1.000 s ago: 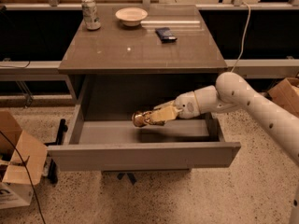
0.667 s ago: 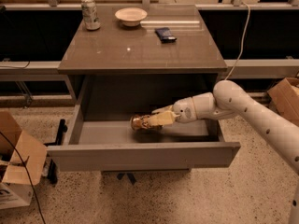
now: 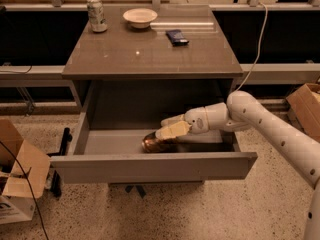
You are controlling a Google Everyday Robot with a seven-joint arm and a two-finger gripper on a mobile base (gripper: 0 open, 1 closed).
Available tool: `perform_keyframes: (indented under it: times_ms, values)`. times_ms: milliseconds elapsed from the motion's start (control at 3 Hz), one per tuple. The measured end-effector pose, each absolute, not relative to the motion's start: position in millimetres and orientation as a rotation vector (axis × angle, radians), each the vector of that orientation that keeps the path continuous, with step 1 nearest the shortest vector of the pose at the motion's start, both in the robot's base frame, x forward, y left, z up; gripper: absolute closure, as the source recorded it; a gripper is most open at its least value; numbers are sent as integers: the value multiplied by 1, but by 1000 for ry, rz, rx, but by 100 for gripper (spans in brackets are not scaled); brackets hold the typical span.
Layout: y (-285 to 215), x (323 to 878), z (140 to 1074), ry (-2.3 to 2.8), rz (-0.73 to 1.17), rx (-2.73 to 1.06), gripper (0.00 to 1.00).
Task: Place orange can into top drawer
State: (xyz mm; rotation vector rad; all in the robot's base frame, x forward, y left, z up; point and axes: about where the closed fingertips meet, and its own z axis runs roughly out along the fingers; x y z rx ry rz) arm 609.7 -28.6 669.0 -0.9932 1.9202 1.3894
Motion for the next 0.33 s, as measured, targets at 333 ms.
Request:
perform_keyframes:
  times_ms: [333]
  values:
    - [-29, 612, 669, 1914, 1388, -989, 0]
